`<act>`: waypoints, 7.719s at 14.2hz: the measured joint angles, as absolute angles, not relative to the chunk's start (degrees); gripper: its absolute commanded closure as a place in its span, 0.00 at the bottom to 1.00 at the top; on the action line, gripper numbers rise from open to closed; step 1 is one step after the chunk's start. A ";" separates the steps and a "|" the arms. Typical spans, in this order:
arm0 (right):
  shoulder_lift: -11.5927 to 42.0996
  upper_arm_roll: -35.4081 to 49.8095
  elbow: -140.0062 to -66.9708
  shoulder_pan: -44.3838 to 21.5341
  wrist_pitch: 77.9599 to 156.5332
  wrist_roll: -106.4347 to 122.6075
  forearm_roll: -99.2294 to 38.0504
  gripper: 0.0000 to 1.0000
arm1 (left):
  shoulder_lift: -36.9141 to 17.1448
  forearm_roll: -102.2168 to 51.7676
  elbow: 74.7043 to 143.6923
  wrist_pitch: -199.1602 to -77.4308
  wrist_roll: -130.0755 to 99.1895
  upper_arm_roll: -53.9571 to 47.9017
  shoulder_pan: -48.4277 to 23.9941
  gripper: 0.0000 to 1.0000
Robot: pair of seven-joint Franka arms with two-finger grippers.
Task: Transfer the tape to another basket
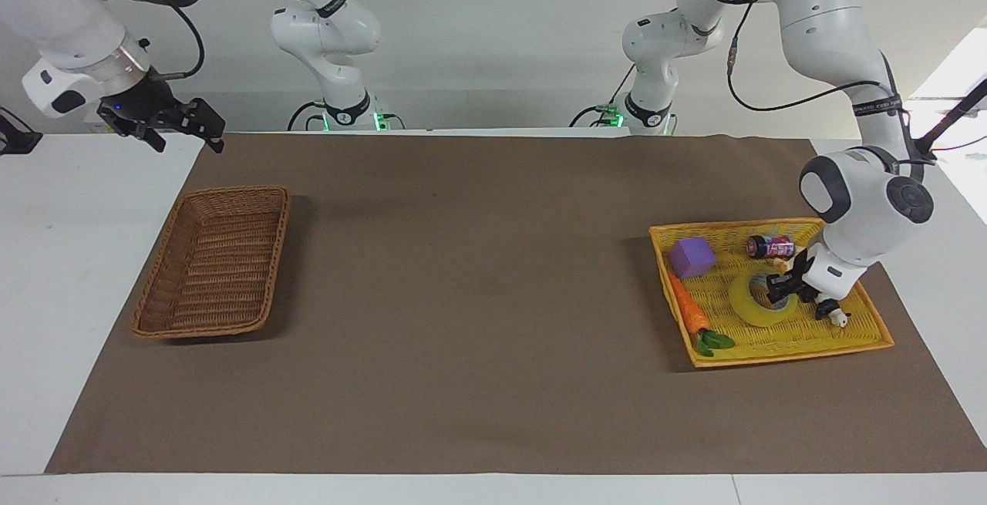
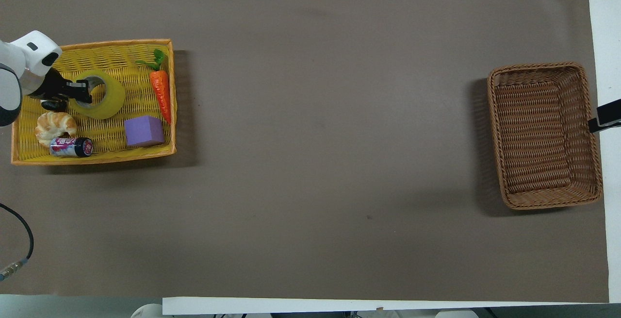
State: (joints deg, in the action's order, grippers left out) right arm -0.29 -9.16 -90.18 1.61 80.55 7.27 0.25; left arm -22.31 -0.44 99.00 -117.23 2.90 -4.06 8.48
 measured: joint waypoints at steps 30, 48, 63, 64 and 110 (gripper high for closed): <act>18.08 -7.72 -104.81 -26.97 125.45 9.79 -84.55 0.00 | -15.47 -8.97 92.47 -109.53 -47.96 -5.40 -27.00 1.00; 17.73 -7.71 -106.06 -32.01 128.42 8.32 -85.97 0.92 | -14.40 -9.13 94.98 -110.65 -47.82 -5.12 -26.99 1.00; 17.52 -8.26 -106.33 -27.14 122.91 8.25 -77.11 1.00 | -11.75 -8.48 87.76 -95.13 -38.43 -3.55 -19.91 0.01; 17.13 -8.37 -106.10 -23.44 119.40 8.63 -72.01 1.00 | -10.89 -8.39 87.26 -92.25 -33.54 -3.32 -16.28 0.00; -5.17 -7.81 -97.86 5.49 87.32 16.81 -0.51 0.00 | -0.99 -0.27 89.44 -85.50 -9.33 -2.88 2.56 0.00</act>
